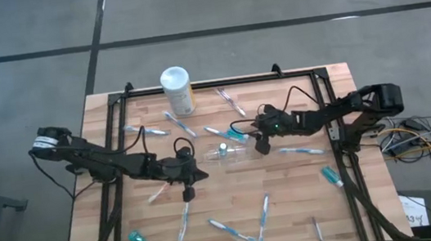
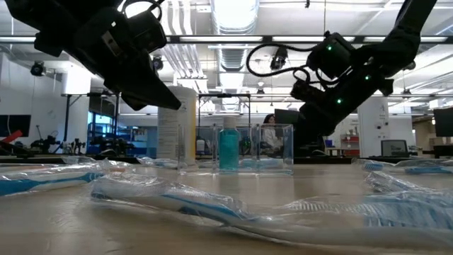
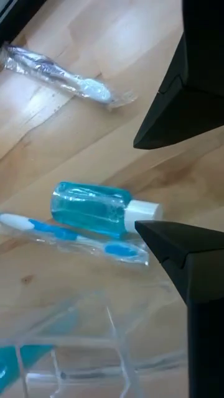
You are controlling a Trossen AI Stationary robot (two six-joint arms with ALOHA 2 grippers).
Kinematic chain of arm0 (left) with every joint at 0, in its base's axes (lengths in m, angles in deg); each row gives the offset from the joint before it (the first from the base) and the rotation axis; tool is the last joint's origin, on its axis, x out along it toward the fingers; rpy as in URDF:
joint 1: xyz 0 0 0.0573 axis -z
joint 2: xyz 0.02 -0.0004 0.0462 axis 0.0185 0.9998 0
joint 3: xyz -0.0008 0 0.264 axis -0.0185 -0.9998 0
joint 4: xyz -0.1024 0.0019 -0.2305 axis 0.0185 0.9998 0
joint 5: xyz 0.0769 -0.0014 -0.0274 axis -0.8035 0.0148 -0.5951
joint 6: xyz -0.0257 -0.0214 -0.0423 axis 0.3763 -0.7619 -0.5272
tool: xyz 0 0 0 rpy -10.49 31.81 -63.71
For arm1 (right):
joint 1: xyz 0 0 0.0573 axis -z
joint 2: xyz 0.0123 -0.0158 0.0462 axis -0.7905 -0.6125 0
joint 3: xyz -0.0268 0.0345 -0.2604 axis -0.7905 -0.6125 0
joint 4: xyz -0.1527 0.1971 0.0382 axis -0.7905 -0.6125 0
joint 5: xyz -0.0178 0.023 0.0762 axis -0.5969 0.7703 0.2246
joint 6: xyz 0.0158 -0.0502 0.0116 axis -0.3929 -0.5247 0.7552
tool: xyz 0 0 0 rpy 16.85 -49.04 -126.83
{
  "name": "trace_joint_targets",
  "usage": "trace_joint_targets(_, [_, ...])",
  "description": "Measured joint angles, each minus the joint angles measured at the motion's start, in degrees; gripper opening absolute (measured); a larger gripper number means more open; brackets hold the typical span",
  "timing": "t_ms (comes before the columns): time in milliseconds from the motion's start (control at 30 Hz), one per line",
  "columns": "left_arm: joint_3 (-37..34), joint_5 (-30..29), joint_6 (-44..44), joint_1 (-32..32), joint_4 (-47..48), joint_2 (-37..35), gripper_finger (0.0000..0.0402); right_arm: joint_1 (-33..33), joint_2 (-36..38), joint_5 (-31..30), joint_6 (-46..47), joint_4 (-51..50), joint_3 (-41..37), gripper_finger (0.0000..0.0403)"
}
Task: Pick & Place toothbrushing station
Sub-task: Put the blue mouthwash into the transparent organizer
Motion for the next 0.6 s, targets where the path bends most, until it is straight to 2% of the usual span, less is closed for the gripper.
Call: trace_joint_targets(600, [0.0,0.0,0.0,0.0,0.0,0.1,0.0012,0.4,-5.1,0.5,-1.7,4.8,0.2,0.0196])
